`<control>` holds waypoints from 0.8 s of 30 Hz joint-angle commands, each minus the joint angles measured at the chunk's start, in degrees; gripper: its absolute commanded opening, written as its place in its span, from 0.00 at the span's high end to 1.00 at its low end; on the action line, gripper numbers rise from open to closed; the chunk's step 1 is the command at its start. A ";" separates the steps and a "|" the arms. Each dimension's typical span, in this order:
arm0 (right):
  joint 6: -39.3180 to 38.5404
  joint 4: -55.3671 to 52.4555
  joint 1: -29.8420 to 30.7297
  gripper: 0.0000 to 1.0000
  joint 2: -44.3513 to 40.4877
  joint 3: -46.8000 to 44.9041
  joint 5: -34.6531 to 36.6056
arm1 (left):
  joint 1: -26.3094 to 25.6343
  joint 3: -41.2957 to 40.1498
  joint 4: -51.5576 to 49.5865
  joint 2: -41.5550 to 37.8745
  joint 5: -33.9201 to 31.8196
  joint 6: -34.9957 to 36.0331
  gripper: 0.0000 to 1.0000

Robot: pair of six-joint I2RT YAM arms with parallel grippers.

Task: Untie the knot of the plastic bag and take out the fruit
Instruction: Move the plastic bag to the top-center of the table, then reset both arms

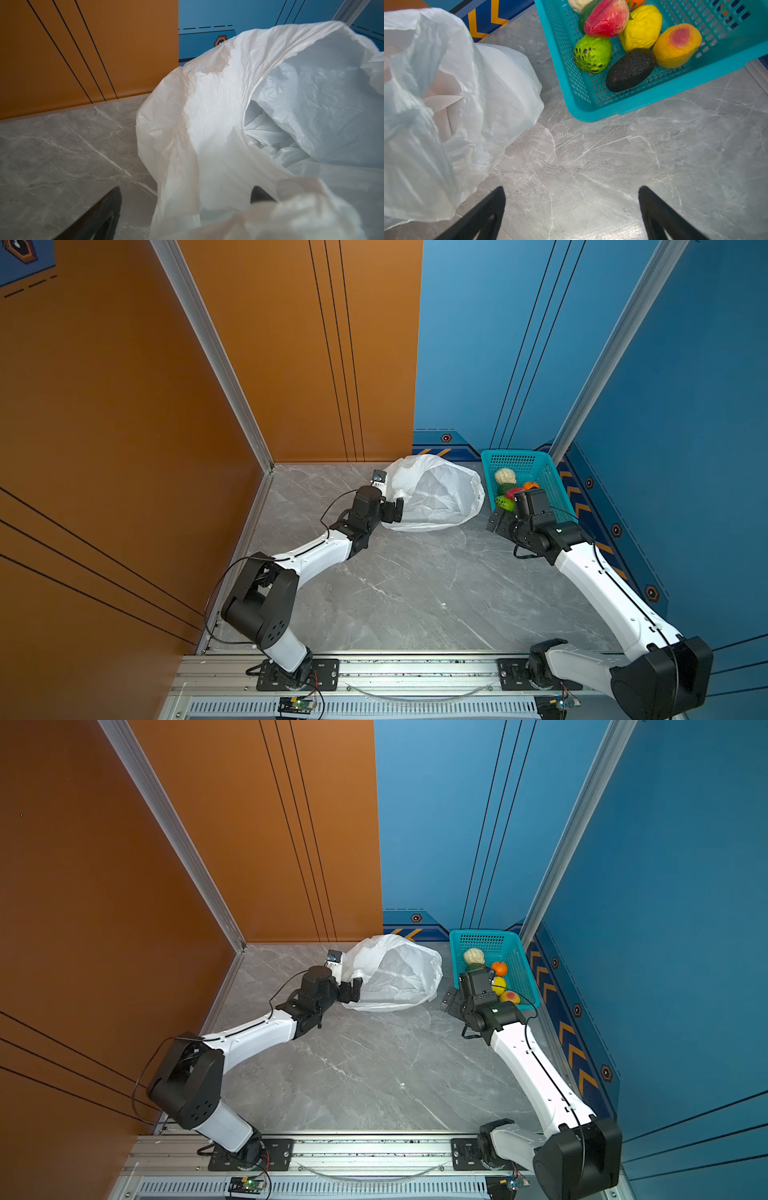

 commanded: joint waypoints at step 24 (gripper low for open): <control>-20.45 21.21 -8.80 0.00 -7.02 -16.16 3.64 | 7.33 -23.93 -11.82 -35.85 -8.34 7.27 0.02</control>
